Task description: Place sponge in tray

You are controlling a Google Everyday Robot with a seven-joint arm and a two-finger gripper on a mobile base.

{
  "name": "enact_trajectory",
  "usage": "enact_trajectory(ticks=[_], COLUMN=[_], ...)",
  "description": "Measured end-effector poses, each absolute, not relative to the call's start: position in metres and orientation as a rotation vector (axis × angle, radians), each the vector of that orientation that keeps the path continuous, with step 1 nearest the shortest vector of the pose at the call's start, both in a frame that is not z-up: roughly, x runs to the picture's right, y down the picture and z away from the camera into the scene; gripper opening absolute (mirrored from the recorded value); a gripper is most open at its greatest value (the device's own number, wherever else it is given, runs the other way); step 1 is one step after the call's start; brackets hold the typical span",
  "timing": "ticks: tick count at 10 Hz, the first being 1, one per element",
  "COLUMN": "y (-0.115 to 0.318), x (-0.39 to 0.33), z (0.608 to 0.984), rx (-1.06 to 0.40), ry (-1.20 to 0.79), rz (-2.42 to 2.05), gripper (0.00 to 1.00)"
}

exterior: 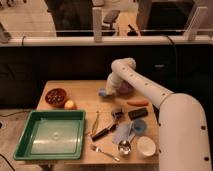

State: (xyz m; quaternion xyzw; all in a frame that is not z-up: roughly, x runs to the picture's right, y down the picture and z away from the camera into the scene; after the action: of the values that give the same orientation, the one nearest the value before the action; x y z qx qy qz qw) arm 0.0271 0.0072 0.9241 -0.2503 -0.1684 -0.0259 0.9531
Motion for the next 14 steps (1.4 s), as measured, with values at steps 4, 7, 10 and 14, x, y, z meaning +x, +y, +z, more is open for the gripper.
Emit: enact_trajectory(ticks=[4,7,10,14], y=[0.003,0.001,-0.003,-0.007], x=[0.022,0.03,0.035,0.032], z=[0.924,0.924,0.926,0.929], rx=[-0.492,-0.481,-0.473,-0.465], ry=[-0.343,-0.34,-0.347,-0.342], rz=[-0.085,-0.1,-0.116,-0.144], gripper=[0.03,0.03,0.03,0.03])
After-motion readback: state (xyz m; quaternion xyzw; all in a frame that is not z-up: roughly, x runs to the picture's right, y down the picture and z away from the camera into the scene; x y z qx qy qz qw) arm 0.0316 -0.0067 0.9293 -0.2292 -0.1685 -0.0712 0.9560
